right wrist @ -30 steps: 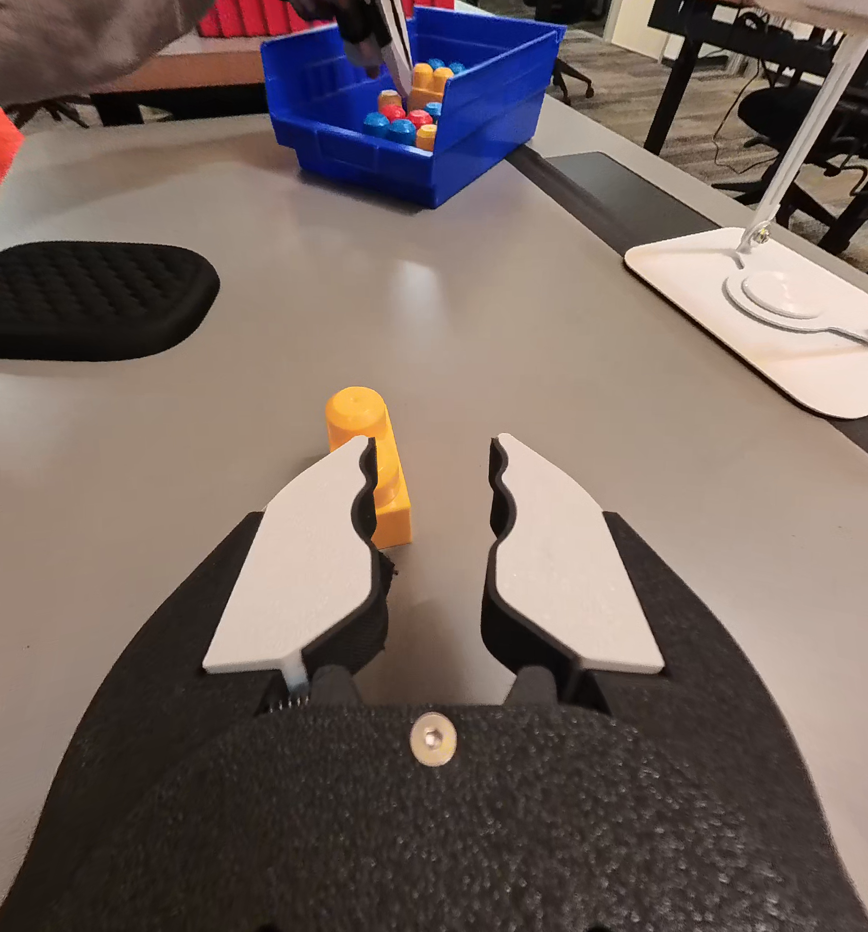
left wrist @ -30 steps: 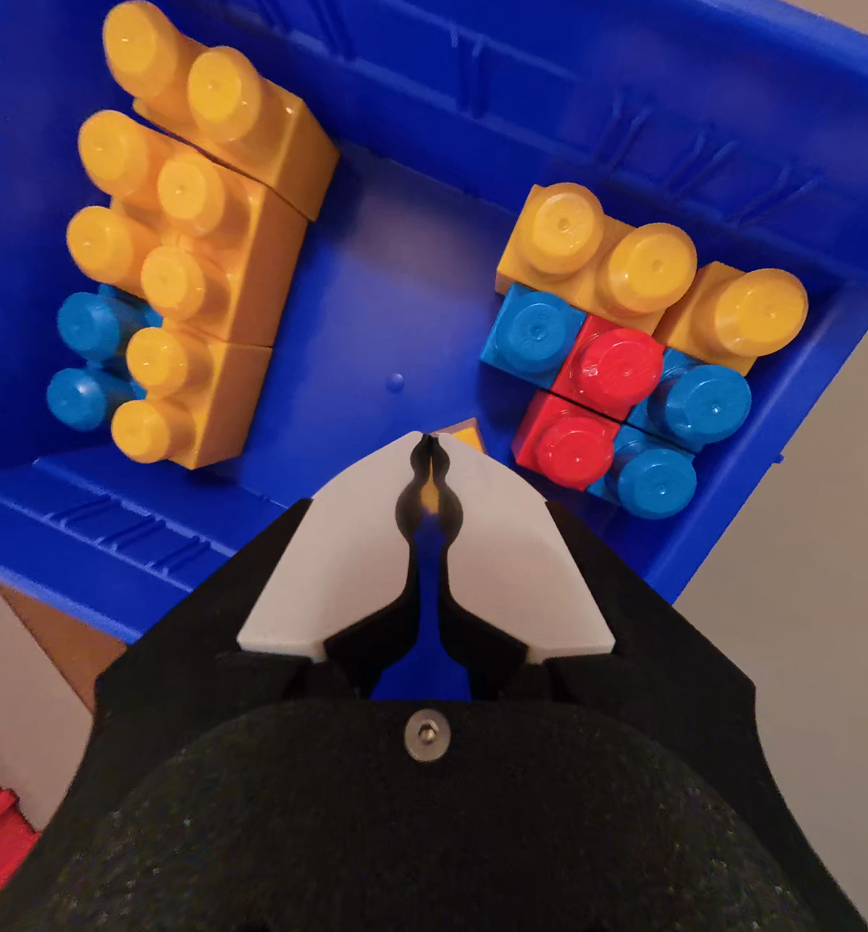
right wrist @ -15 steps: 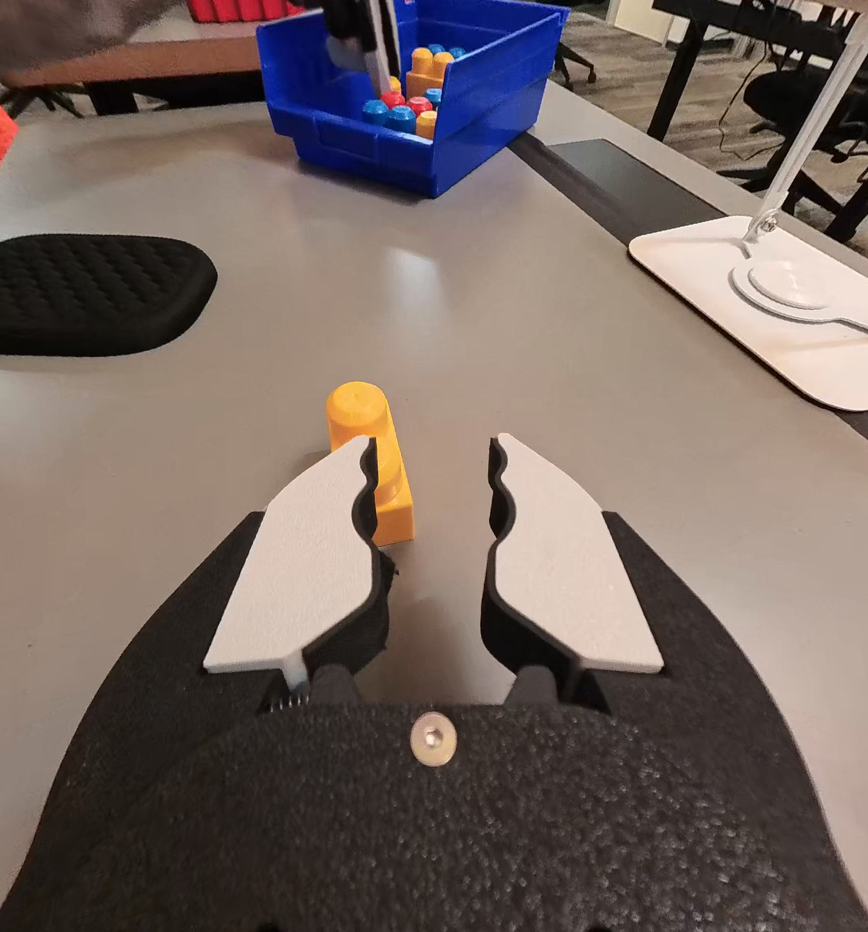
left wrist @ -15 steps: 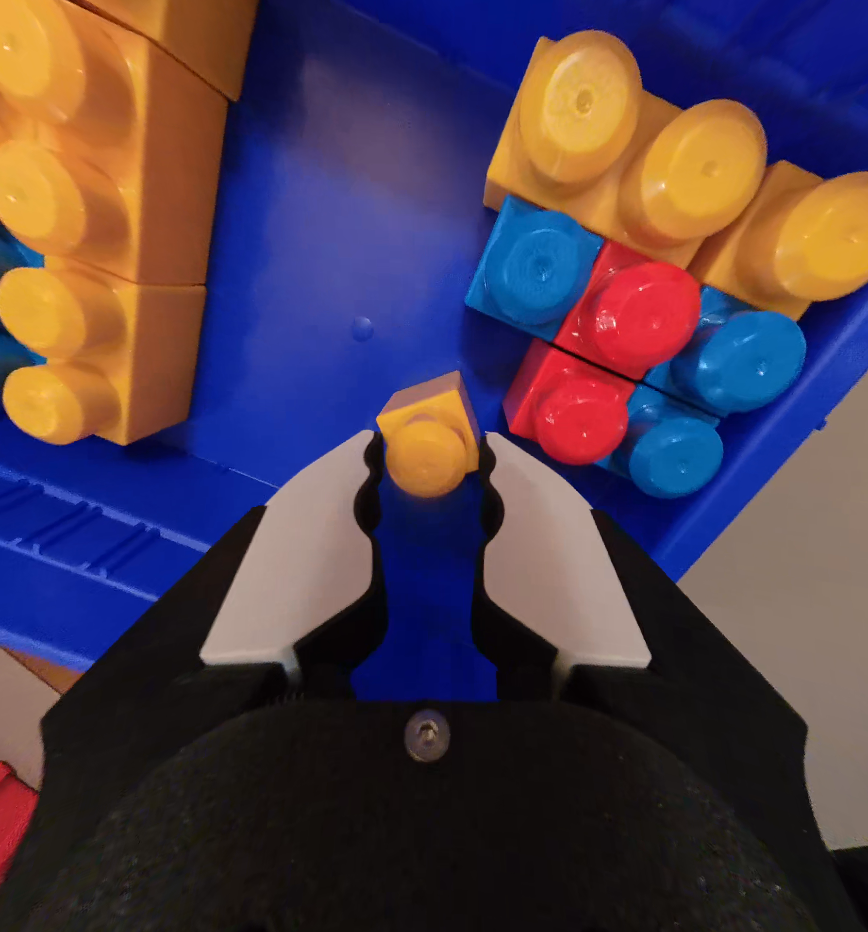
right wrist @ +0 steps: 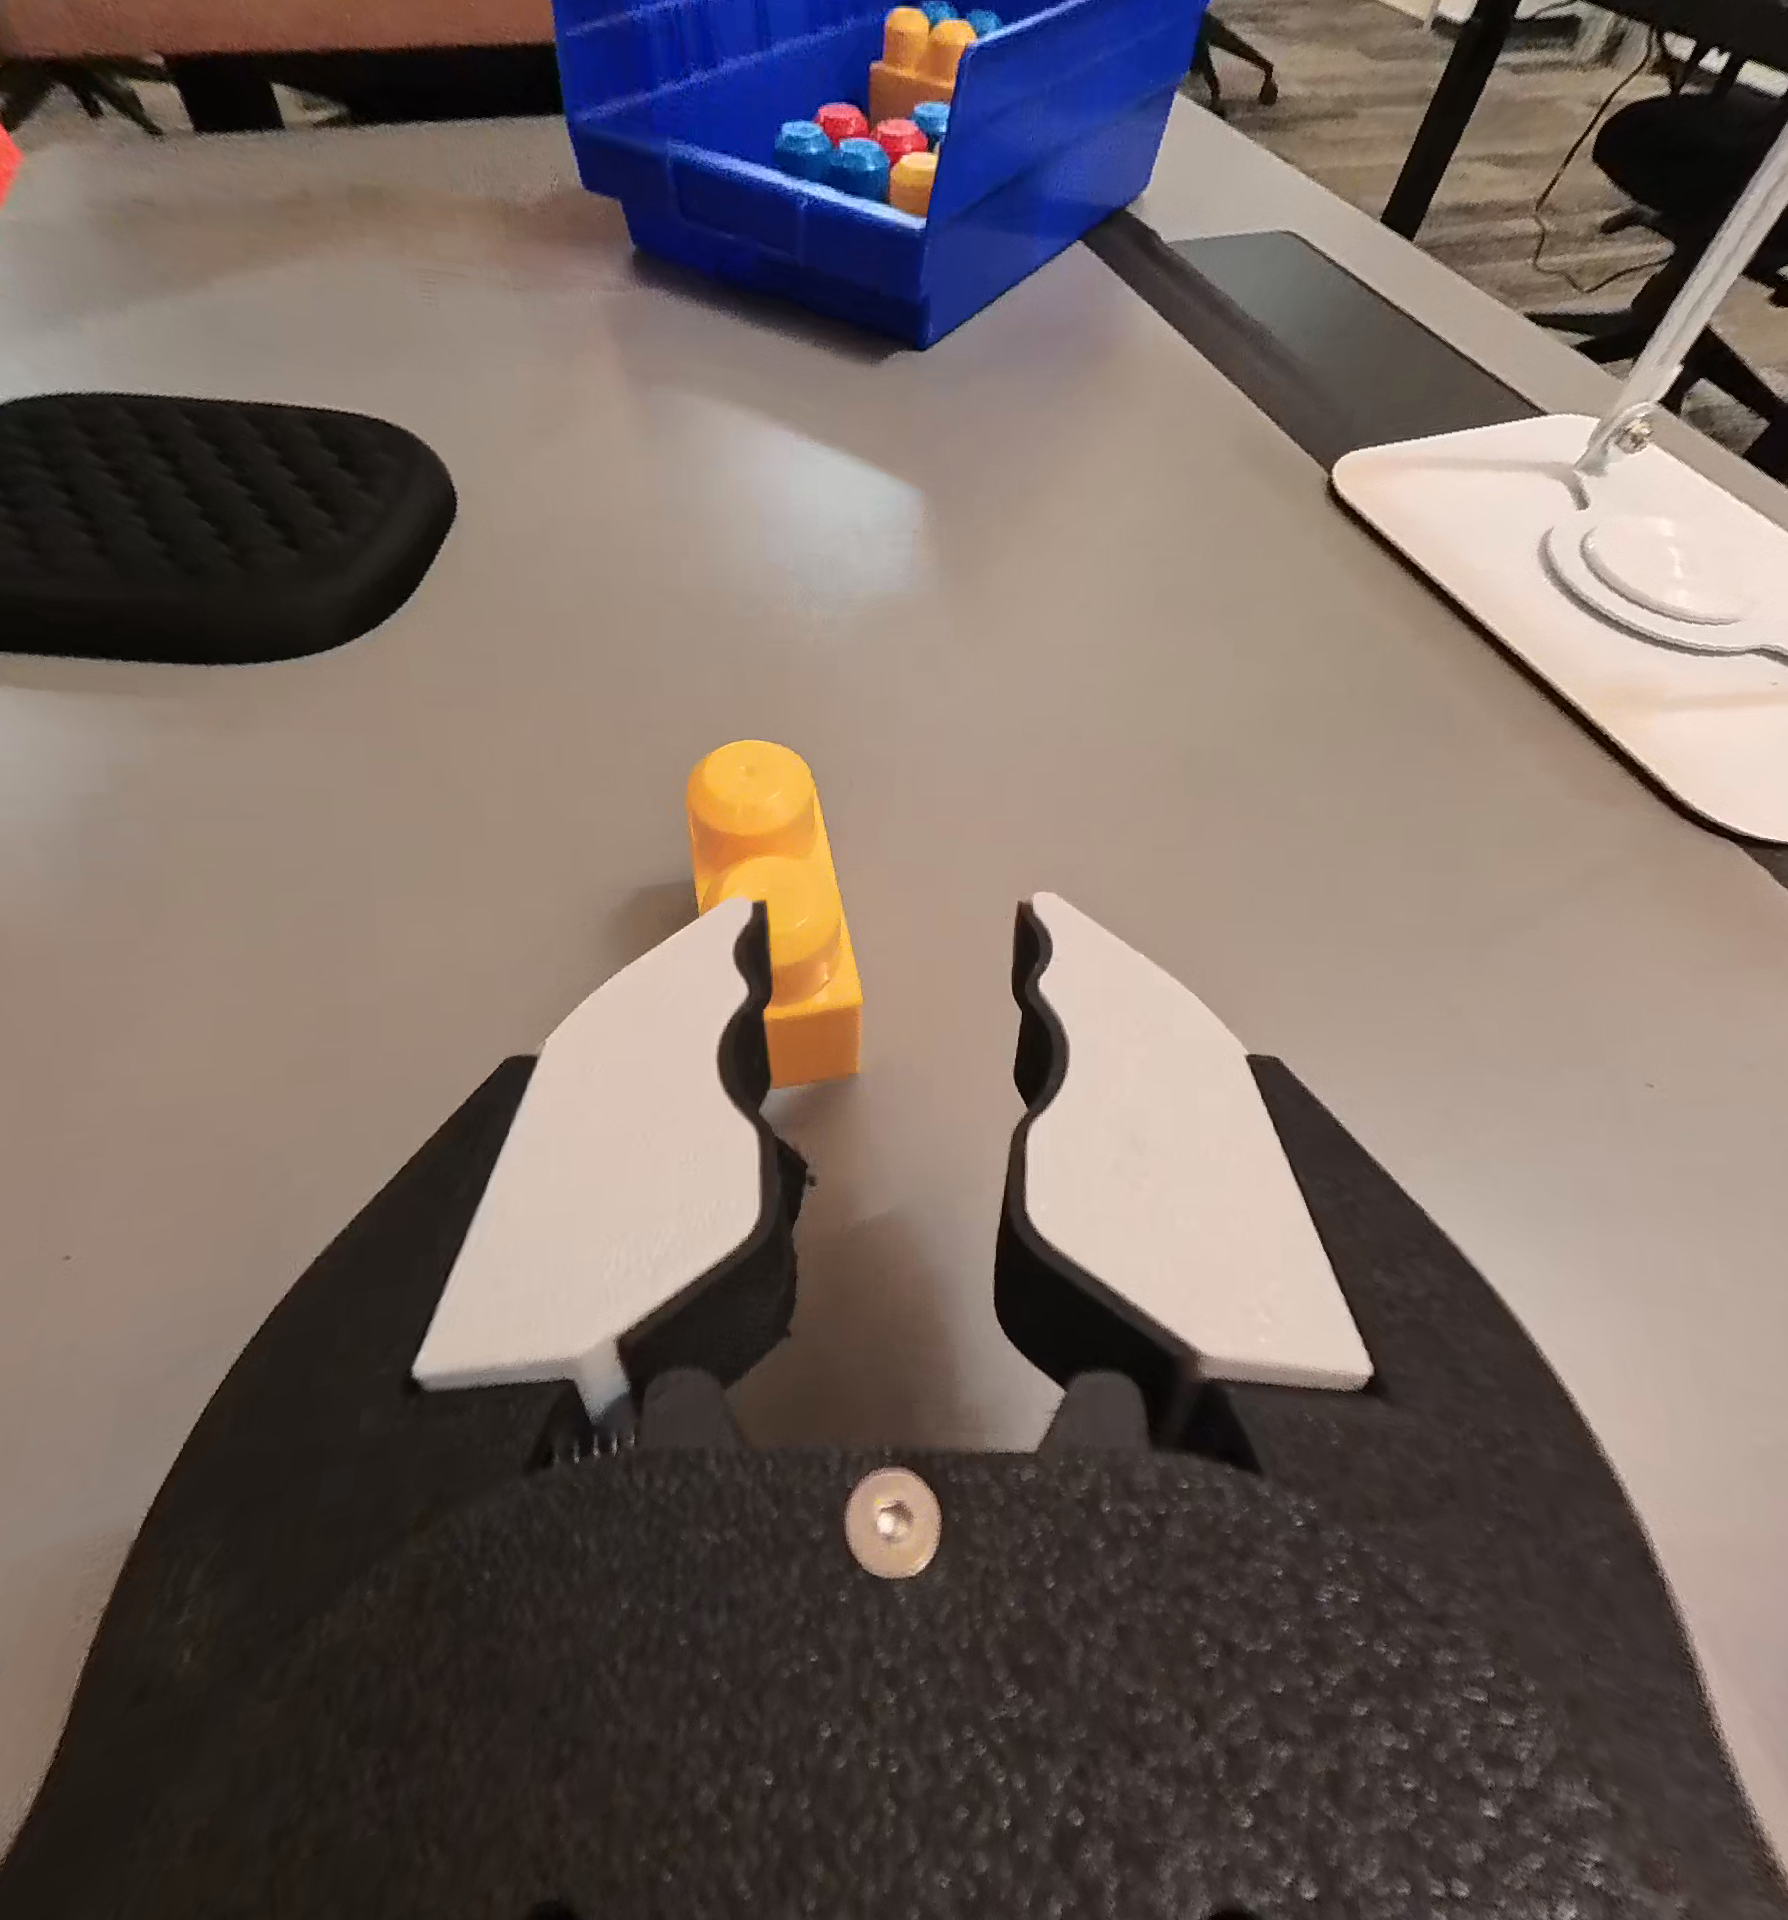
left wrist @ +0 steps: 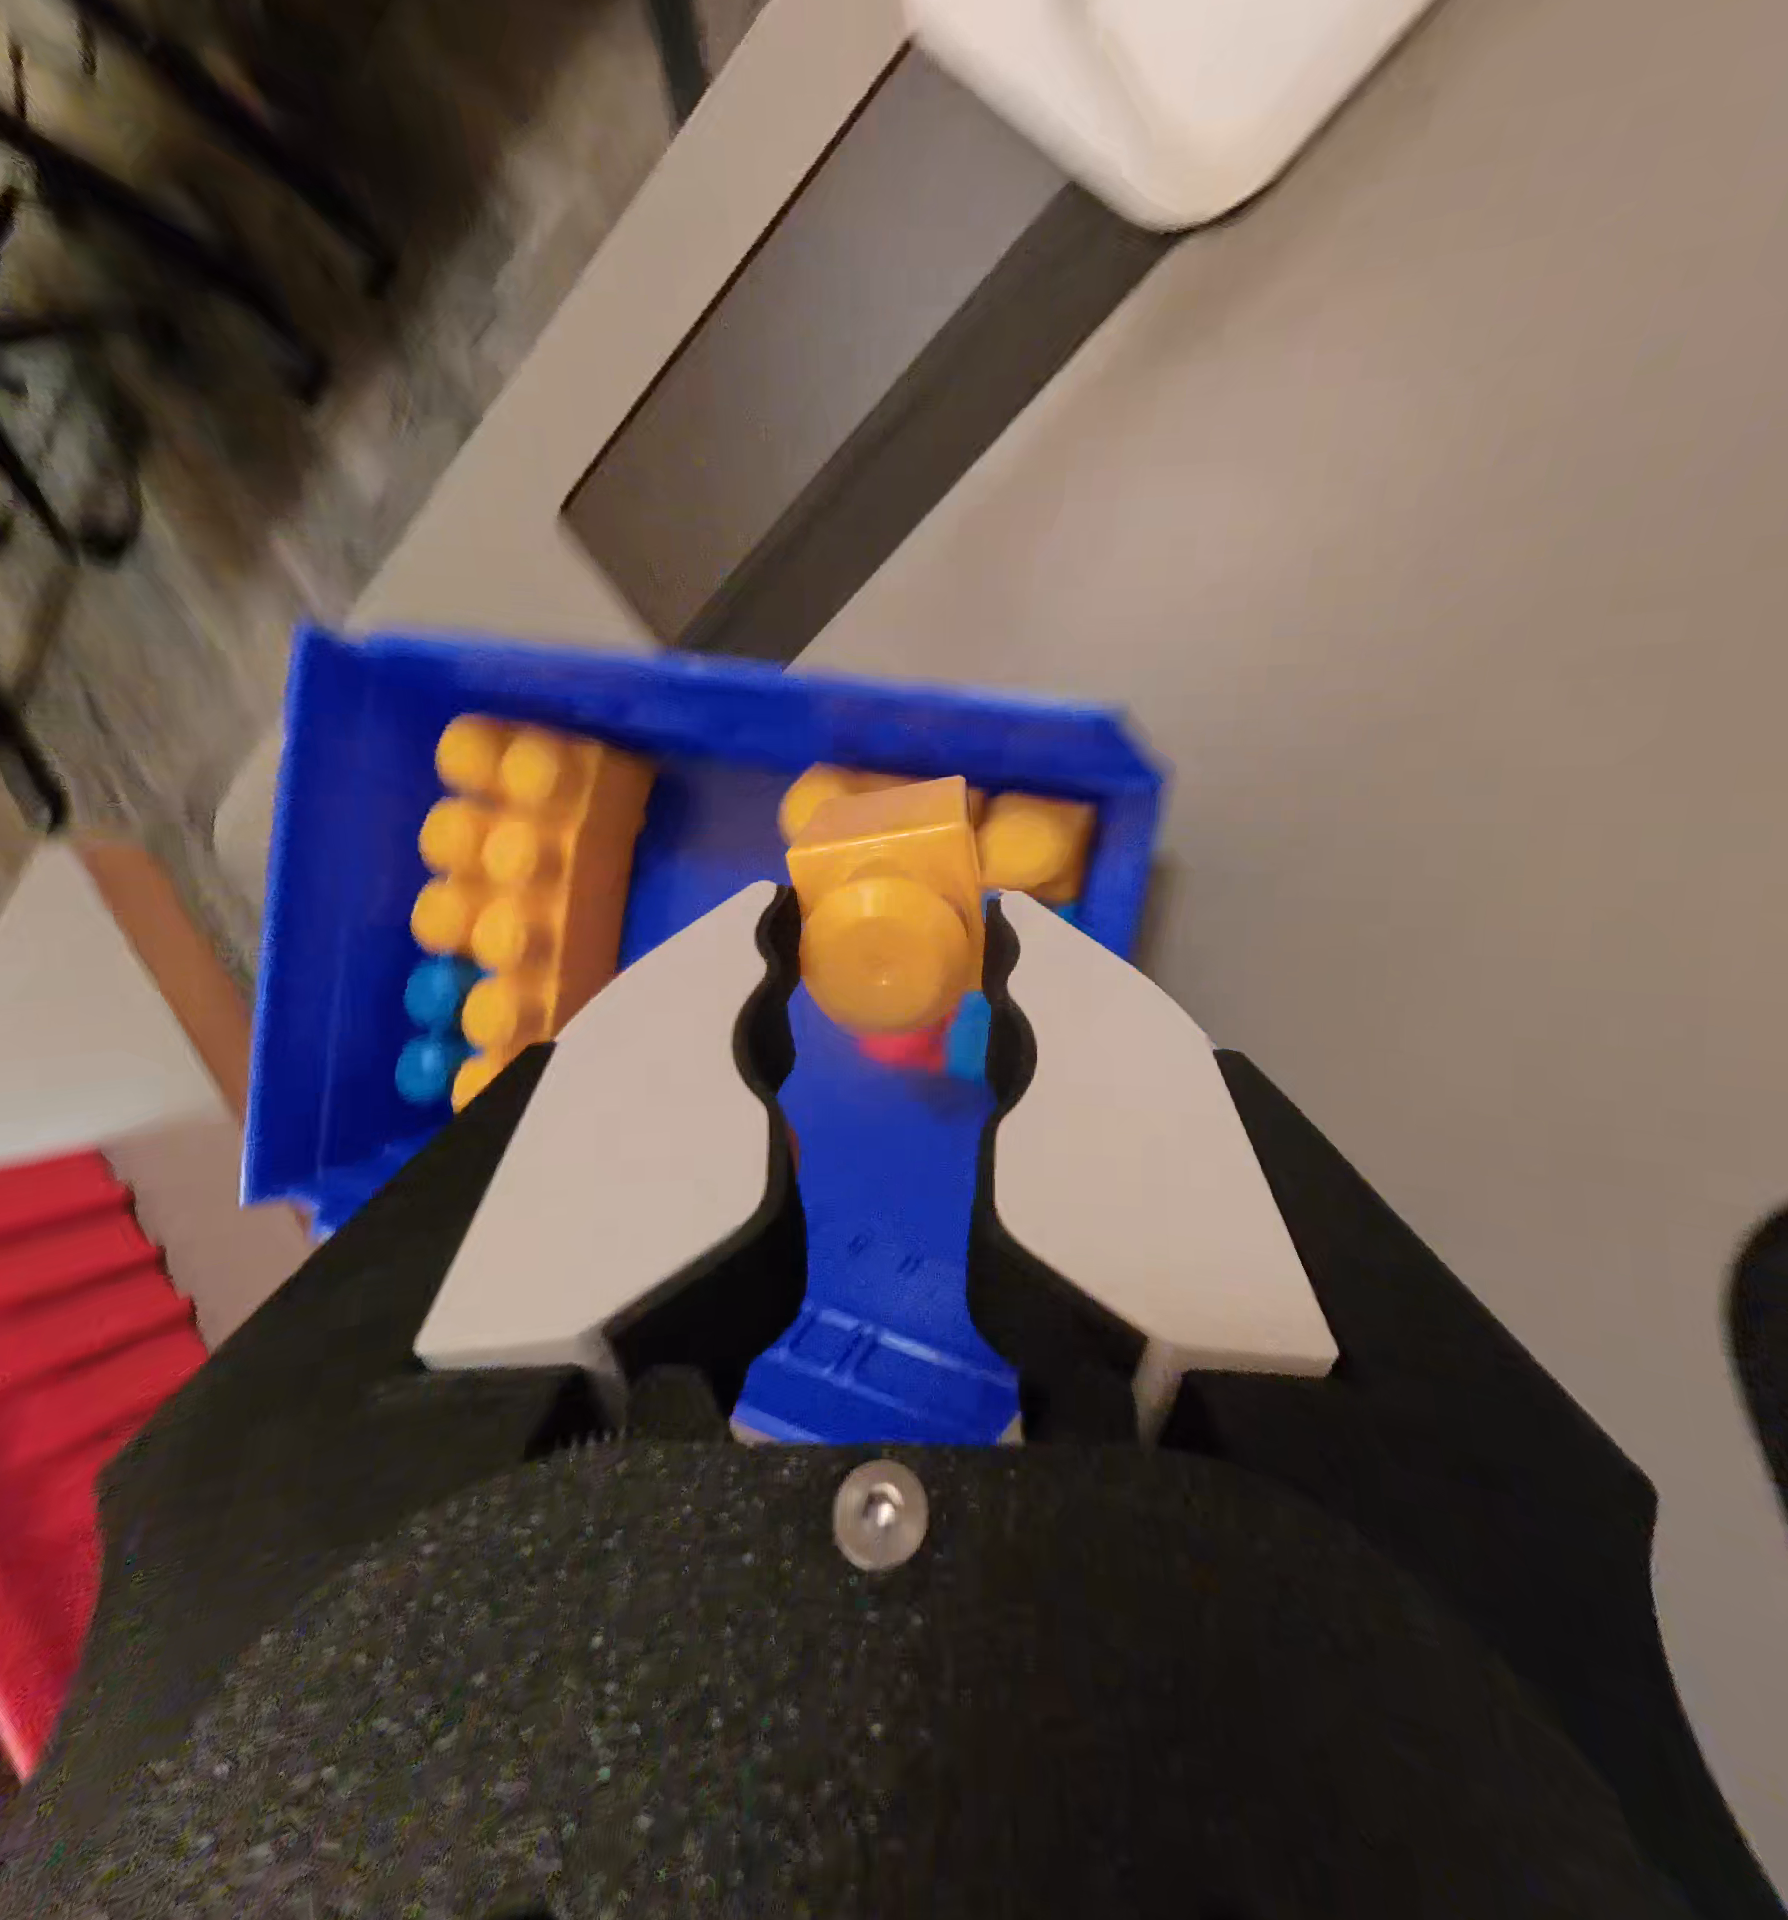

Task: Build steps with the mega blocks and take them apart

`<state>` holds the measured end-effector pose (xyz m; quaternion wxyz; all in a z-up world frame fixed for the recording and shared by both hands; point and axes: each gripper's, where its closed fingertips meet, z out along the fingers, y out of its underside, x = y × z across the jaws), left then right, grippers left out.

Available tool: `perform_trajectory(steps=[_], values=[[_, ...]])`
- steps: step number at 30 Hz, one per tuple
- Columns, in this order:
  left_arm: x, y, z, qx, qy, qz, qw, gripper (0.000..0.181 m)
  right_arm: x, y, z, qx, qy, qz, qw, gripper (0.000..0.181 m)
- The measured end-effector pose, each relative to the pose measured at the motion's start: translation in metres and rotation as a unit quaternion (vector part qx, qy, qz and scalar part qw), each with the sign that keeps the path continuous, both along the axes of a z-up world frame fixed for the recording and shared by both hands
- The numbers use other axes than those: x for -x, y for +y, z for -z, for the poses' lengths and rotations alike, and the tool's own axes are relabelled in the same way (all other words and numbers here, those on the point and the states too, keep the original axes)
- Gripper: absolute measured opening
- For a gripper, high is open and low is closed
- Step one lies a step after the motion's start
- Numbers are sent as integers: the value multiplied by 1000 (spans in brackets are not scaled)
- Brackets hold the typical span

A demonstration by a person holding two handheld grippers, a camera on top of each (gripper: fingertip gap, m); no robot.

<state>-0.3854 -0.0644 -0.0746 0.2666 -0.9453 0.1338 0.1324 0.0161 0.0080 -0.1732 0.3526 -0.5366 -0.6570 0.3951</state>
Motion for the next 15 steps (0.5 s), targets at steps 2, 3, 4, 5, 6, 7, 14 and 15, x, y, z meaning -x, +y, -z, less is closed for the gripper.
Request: perform_trajectory(steps=[2,3,4,5,6,7,14,15], values=[[-48,7,-8,-9,3,61,998,34,-1,-3,3,1,-9,-9,1000,46],[-72,10,-8,-9,3,91,996,34,-1,-5,5,0,-12,-13,1000,46],[-97,12,-6,-8,-1,121,993,34,-1,-6,6,-2,-14,-17,1000,47],[-122,13,-1,-3,-9,150,989,34,-1,-9,8,-4,-19,-24,1000,47],[-144,13,6,5,-14,178,984,35,-2,-12,10,-7,-25,-34,999,49],[-165,13,15,18,-18,205,978,34,-2,-16,10,-6,-25,-42,999,51],[-266,7,85,115,-46,335,934,34,0,-23,23,-19,-50,-53,997,53],[-274,8,93,123,-45,344,930,34,1,-24,27,-25,-57,-53,997,55]])
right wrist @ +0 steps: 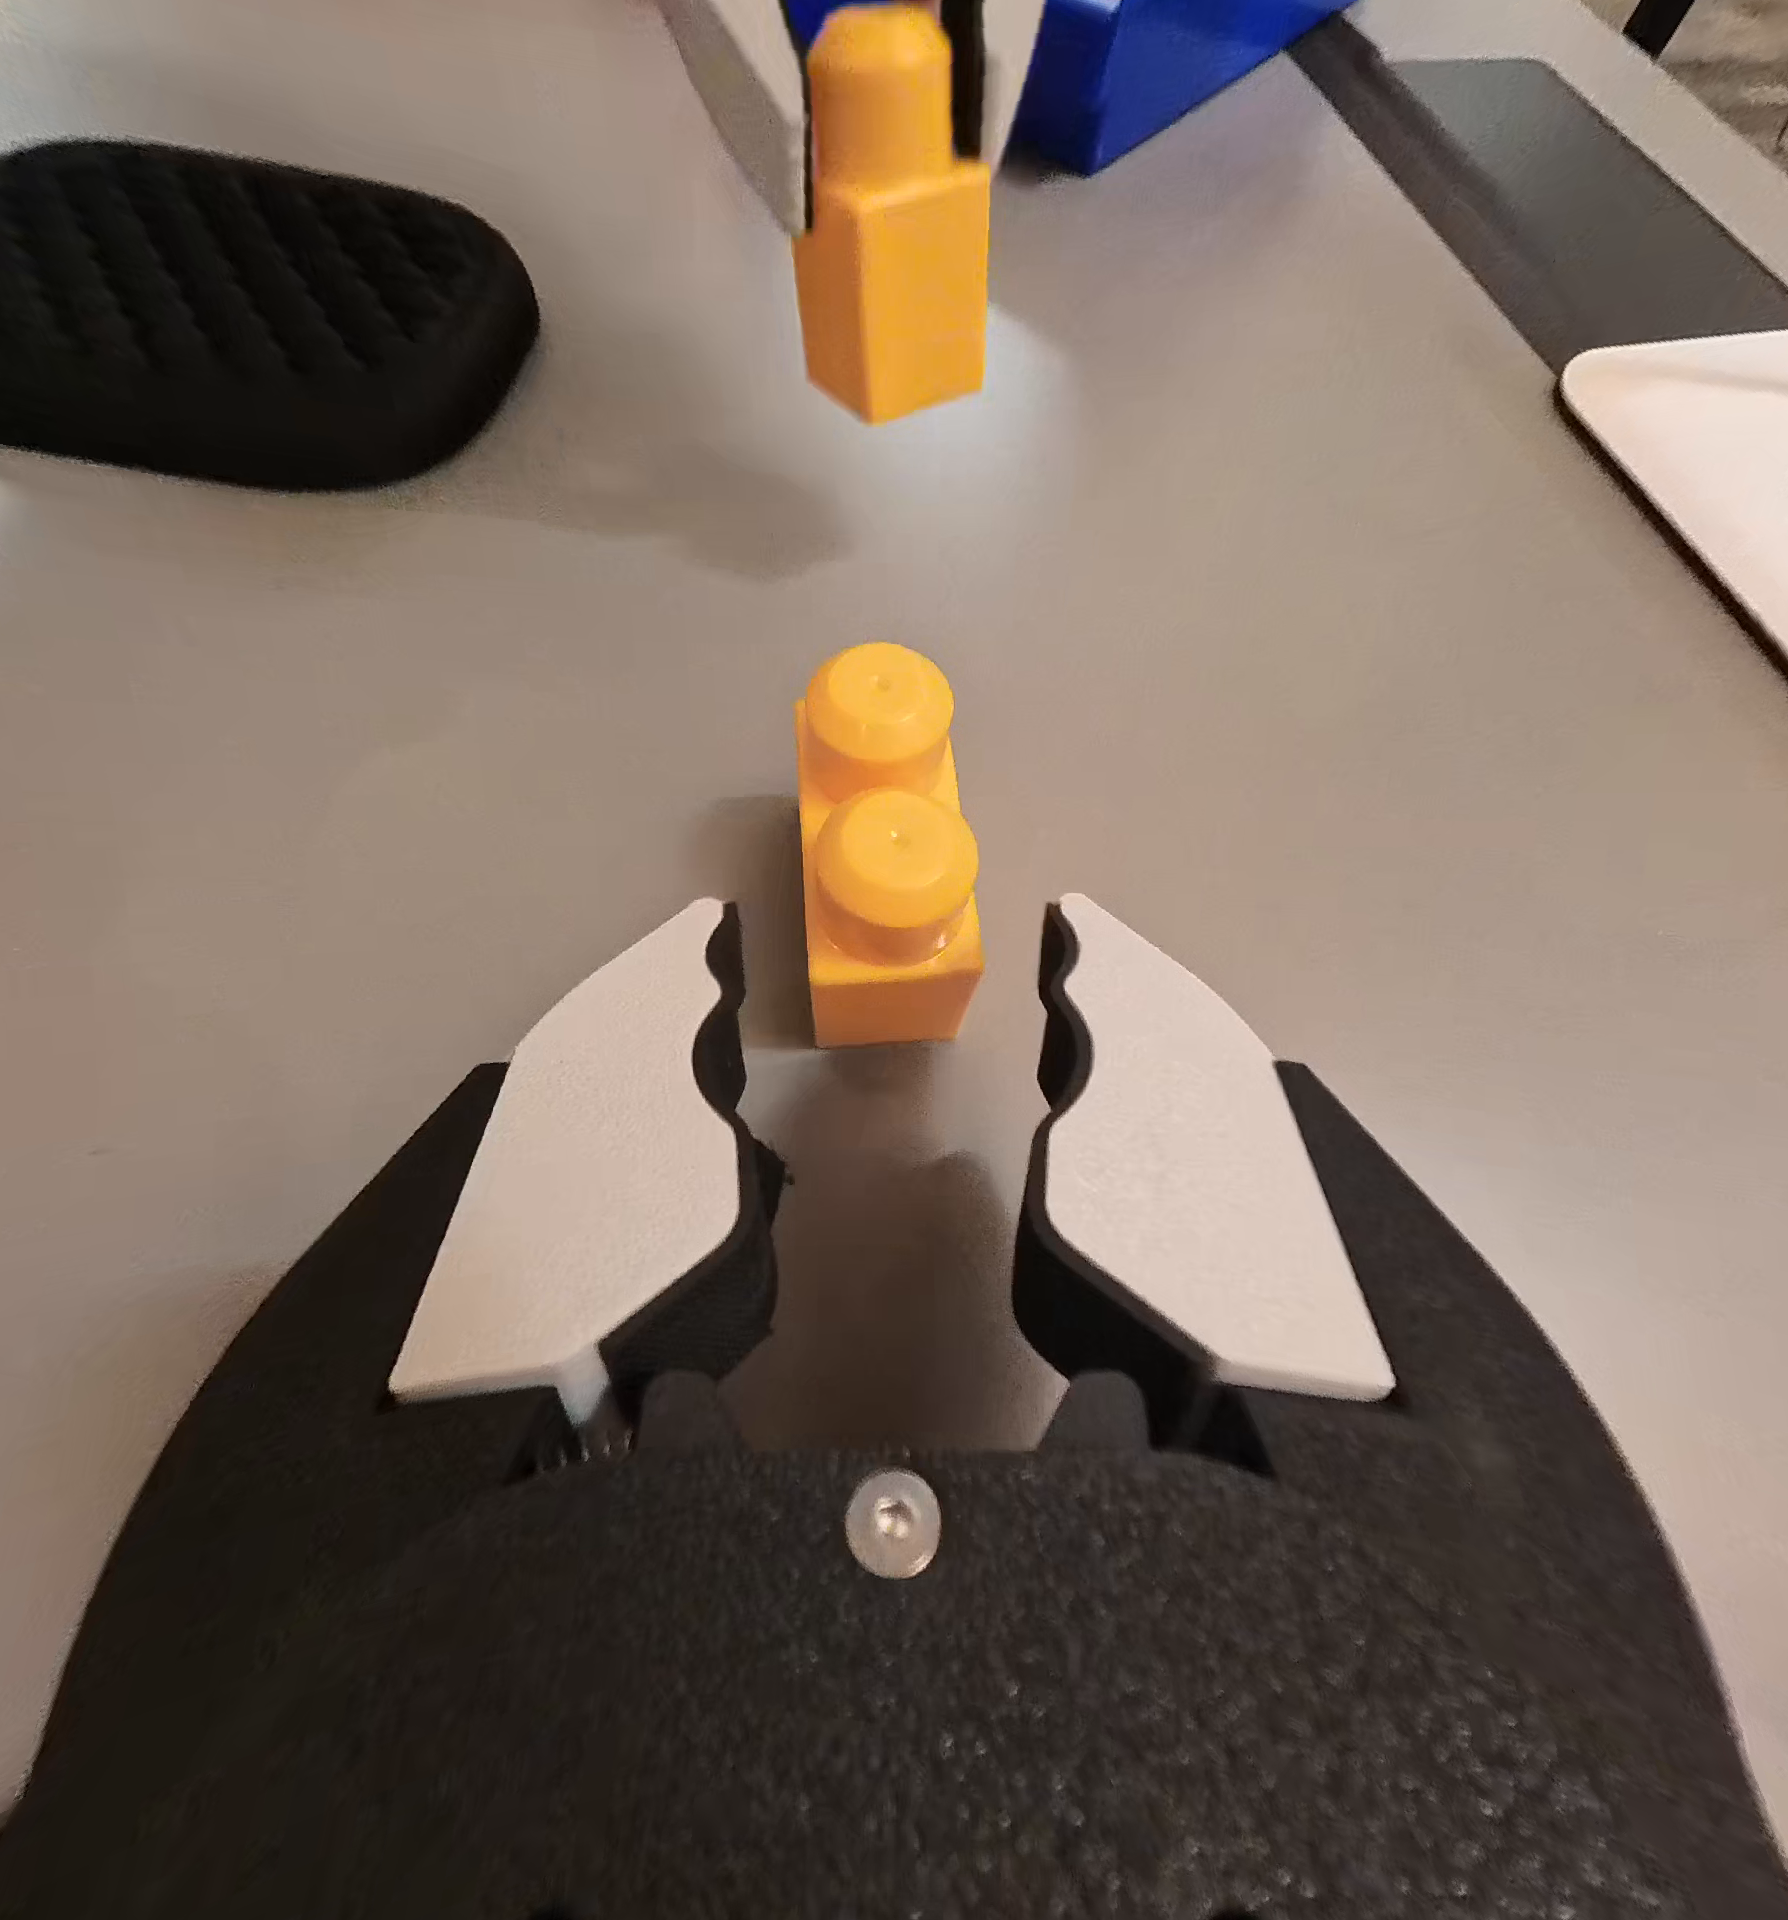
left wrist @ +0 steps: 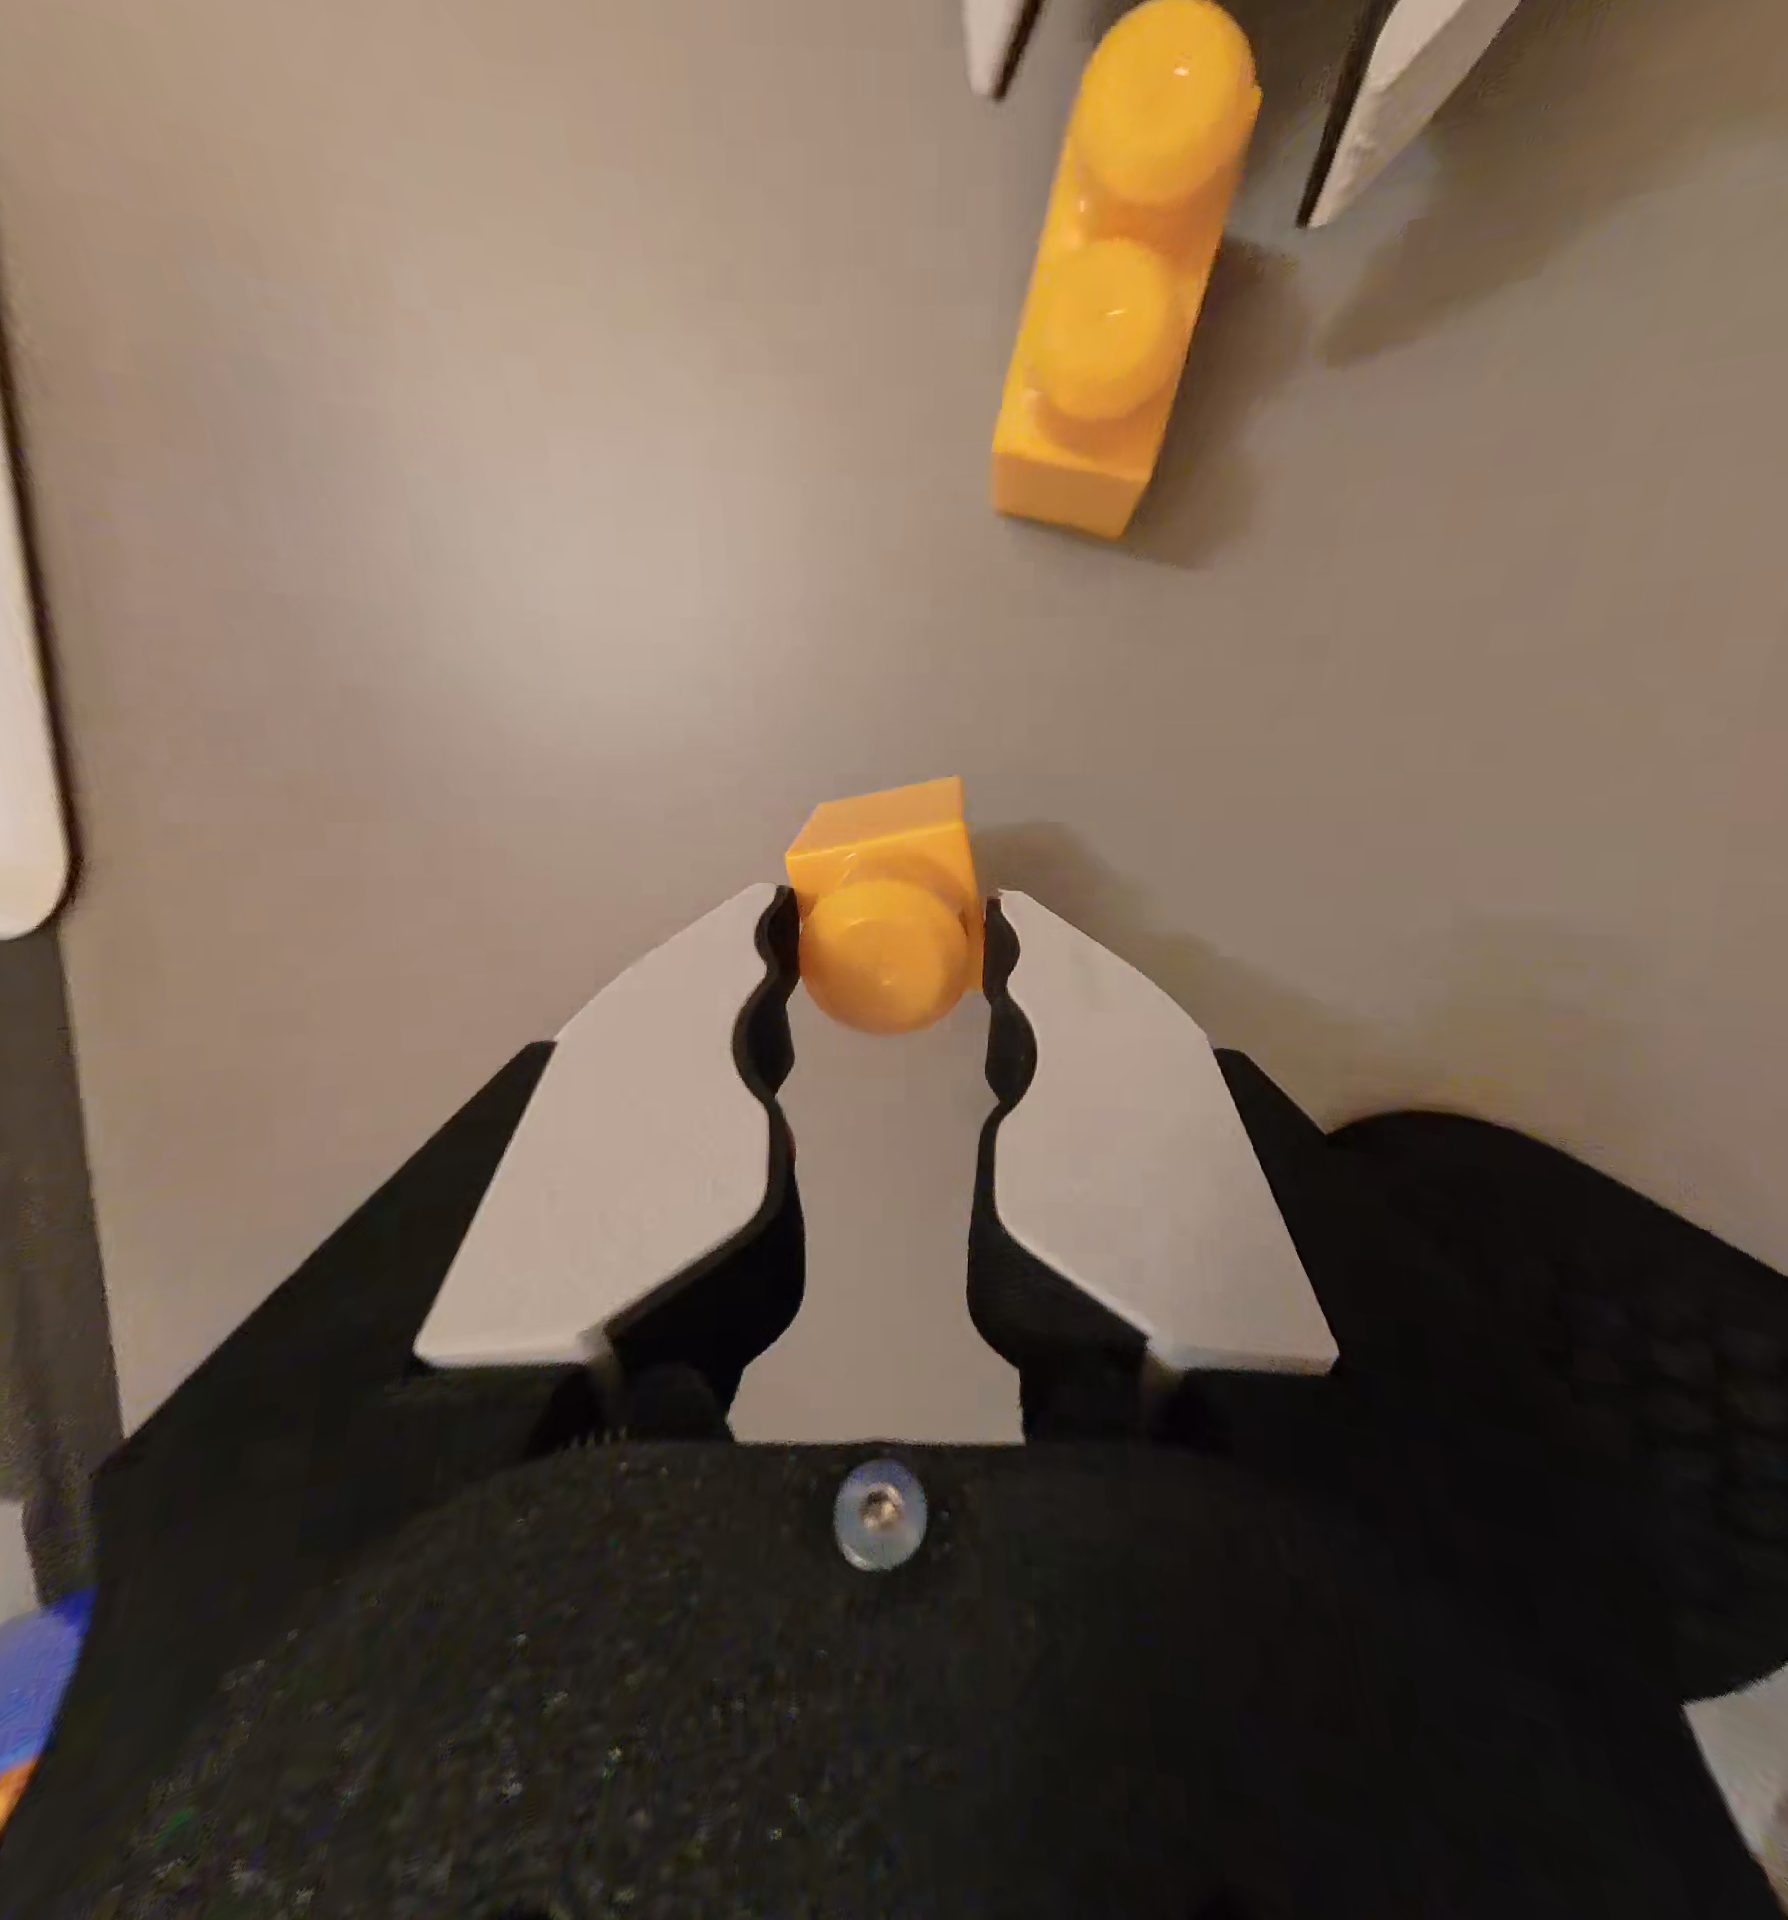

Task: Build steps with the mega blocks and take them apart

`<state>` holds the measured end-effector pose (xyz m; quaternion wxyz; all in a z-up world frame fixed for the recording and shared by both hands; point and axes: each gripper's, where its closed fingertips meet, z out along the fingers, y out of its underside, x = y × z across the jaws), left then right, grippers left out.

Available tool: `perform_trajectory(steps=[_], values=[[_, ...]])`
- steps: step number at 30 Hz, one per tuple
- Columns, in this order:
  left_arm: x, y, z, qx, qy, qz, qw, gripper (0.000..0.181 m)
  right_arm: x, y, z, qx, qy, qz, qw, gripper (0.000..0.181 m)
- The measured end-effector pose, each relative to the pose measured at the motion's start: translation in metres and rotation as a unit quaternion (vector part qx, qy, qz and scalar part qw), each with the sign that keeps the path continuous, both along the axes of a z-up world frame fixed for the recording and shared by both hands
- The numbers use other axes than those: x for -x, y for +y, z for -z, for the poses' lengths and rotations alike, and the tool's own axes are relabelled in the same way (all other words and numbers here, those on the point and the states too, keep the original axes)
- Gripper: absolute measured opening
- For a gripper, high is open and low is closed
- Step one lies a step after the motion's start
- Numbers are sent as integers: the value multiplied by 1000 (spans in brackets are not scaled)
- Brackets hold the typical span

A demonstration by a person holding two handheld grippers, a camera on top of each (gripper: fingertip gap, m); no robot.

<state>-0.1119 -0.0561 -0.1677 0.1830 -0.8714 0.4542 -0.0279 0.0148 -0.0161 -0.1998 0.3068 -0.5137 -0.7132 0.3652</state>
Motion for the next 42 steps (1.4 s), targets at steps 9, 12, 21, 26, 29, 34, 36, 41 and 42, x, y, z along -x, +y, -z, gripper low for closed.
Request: perform_trajectory(steps=[9,12,21,26,29,34,36,41,42], values=[[-31,5,39,36,6,52,998,34,11,0,16,-39,-19,14,999,55],[-34,6,42,30,-3,57,998,34,10,1,20,-49,-31,13,998,50],[-61,2,9,-55,-78,62,994,51,4,-6,7,-60,-28,-10,998,36],[-100,-3,-2,-124,-108,77,983,48,8,-22,-23,-91,-12,-44,995,36],[-106,1,-4,-168,-106,67,978,35,8,-35,-39,-94,-1,-65,993,36],[-120,1,-24,-242,-217,58,944,35,7,-45,-77,-55,91,-68,992,37],[-124,0,-46,-259,-325,42,909,35,6,-45,-99,20,156,-61,986,40],[-123,-4,-75,-254,-479,21,840,35,5,-39,-107,134,207,-57,968,56],[-125,-5,-75,-252,-484,24,837,35,7,-42,-112,146,221,-58,963,53]])
